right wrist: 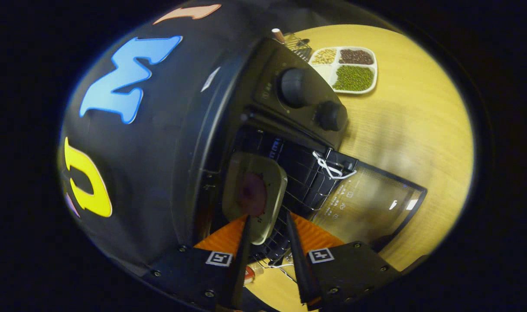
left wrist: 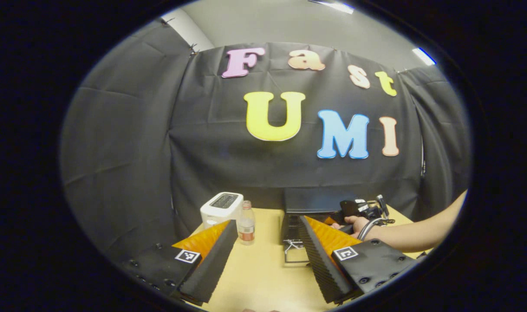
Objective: Open the electric oven with the left hand, put the food in, and close the electric oven.
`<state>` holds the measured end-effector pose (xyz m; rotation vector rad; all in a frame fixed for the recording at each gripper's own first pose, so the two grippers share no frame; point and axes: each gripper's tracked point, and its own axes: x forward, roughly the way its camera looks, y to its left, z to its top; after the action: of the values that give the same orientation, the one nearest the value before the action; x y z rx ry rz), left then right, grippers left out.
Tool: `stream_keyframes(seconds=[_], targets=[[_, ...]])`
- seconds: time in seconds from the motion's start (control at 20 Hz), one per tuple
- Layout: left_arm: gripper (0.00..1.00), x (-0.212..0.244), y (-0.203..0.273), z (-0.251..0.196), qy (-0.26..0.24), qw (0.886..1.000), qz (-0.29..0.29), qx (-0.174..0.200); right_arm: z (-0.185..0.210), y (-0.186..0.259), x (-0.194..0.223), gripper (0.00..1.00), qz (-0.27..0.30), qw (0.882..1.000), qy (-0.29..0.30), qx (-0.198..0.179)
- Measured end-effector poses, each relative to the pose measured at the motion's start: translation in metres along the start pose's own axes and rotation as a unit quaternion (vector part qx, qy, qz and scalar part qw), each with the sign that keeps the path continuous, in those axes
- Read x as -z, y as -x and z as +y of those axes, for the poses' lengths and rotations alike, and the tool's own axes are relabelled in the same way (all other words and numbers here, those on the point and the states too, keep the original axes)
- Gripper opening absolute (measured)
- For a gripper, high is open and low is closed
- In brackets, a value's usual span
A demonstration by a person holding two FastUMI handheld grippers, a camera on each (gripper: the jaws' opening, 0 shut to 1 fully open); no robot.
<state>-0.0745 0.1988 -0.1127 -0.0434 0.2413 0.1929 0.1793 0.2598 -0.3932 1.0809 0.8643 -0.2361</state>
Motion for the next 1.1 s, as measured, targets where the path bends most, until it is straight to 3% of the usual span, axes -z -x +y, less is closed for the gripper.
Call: stream_keyframes(seconds=[0.05,0.1,0.2,0.35,0.4,0.45,0.5,0.6,0.85,1.05,1.1], targets=[[0.96,-0.002,-0.003,-0.009,-0.001,1.0,-0.002,0.009,-0.002,0.011,-0.002,0.42,0.004,1.0,0.024,0.0],[1.0,-0.003,-0.006,-0.02,-0.001,1.0,-0.004,0.019,-0.011,0.023,-0.001,0.53,0.011,0.998,0.06,0.007],[1.0,-0.006,-0.013,-0.04,-0.003,0.999,-0.006,0.037,-0.02,0.049,-0.014,0.53,0.001,0.991,0.133,0.001],[0.91,-0.008,-0.022,-0.068,-0.004,0.998,-0.004,0.056,-0.026,0.097,-0.044,0.53,-0.04,0.97,0.238,-0.018],[0.96,-0.008,-0.027,-0.077,-0.005,0.998,-0.003,0.061,-0.024,0.115,-0.055,0.55,-0.058,0.96,0.273,-0.032],[0.91,-0.01,-0.03,-0.087,-0.005,0.998,-0.002,0.066,-0.021,0.137,-0.067,0.74,-0.077,0.948,0.305,-0.043],[1.0,-0.012,-0.034,-0.096,-0.005,0.997,-0.002,0.071,-0.02,0.155,-0.079,0.93,-0.095,0.937,0.331,-0.054],[1.0,-0.015,-0.04,-0.115,-0.006,0.997,-0.004,0.082,-0.013,0.194,-0.102,0.93,-0.133,0.916,0.371,-0.076],[1.0,-0.029,-0.045,-0.158,-0.013,0.995,-0.021,0.094,0.011,0.288,-0.159,0.93,-0.253,0.845,0.455,-0.123],[1.0,-0.048,-0.042,-0.183,-0.013,0.994,-0.046,0.094,0.016,0.333,-0.175,0.93,-0.304,0.803,0.493,-0.14],[1.0,-0.051,-0.042,-0.19,-0.012,0.994,-0.054,0.095,0.021,0.335,-0.175,0.98,-0.315,0.796,0.496,-0.145]])
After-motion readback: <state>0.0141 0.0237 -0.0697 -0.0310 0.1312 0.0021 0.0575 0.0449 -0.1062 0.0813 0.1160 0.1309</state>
